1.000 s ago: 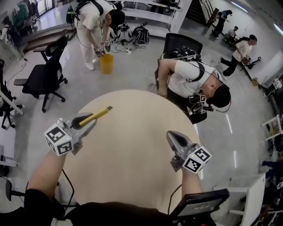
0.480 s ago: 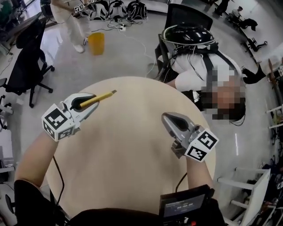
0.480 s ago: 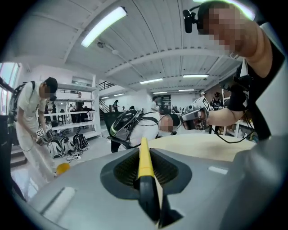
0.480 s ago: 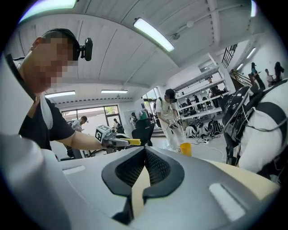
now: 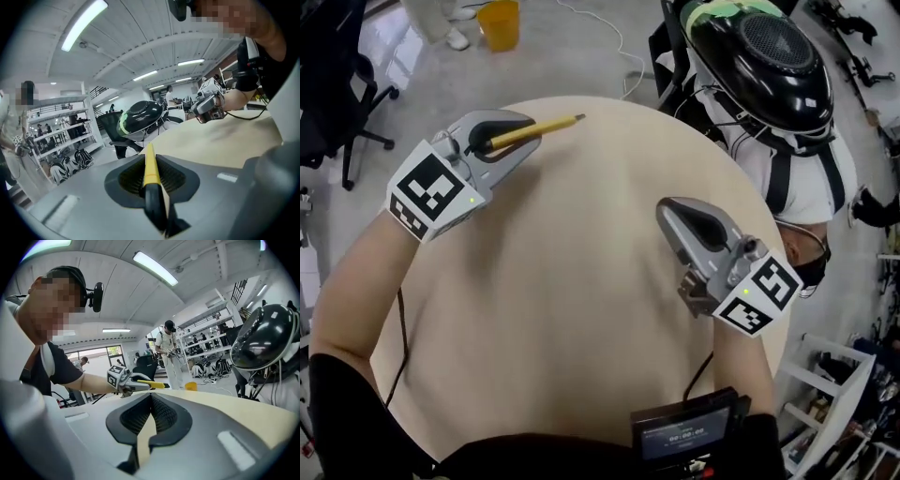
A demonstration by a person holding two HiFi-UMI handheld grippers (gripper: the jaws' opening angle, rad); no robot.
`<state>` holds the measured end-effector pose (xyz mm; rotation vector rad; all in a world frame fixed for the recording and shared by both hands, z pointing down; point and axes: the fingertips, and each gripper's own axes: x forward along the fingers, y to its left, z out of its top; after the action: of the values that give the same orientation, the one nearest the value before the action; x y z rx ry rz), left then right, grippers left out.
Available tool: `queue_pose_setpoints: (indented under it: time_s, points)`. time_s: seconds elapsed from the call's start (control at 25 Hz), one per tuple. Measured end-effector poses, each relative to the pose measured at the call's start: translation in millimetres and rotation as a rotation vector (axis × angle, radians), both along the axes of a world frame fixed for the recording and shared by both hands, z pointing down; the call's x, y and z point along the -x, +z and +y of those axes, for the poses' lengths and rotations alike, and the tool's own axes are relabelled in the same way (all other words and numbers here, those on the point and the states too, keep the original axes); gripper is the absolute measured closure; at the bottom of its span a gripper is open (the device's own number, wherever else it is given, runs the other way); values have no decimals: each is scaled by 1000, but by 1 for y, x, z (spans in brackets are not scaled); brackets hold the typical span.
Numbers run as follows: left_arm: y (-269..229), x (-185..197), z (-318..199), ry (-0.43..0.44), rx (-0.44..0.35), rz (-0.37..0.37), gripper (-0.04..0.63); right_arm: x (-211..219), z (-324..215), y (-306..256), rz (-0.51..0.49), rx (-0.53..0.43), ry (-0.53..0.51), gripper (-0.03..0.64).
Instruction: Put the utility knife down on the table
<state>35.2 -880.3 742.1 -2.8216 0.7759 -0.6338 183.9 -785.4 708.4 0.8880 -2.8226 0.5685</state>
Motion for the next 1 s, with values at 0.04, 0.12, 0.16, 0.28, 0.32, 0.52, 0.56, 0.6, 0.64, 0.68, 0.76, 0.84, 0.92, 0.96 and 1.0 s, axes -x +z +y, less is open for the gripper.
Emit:
queue_pose_setpoints:
  time_s: [0.04,0.12,0.16,0.28,0.32,0.52,0.56,0.6,0.64,0.68,0.76,0.84,0.92,0.96,1.0]
  points:
    - [5,-6,-3,10,-13,-19,528,-2,1,3,2,0,-1,601]
    - [18,-19,-8,32,-35,-62,528,-4,2,9,5,-3,-5,601]
    - [27,-25,-10,41,-44,-82,528,-6,3,12,3,-6,-7,601]
    - [47,-36,-13,74,-67,-131,526,-5,3,19,-15,-12,-11,601]
    - [48,-39,-11,97,-73,-138,524,-3,2,18,-22,-14,-14,601]
    - [37,-52,1,223,-53,-140,290,8,0,11,-37,-12,-36,601]
    - [35,-53,1,227,-47,-129,280,9,1,10,-37,-12,-39,601]
    - [32,-54,1,227,-42,-116,272,9,1,9,-37,-11,-41,601]
    - [29,-54,1,225,-38,-103,272,10,1,8,-39,-11,-41,601]
    - [26,-54,1,222,-37,-92,272,10,0,6,-41,-11,-40,601]
    - [20,-52,1,213,-41,-75,272,11,-1,3,-43,-12,-37,601]
    - [18,-50,2,200,-46,-64,272,10,-1,2,-44,-10,-31,601]
    - [17,-46,5,185,-36,-47,273,9,-1,4,-45,-3,-27,601]
    - [17,-42,6,176,-28,-35,274,9,-1,5,-46,2,-25,601]
    - [16,-38,7,164,-20,-21,283,8,-2,6,-50,7,-21,601]
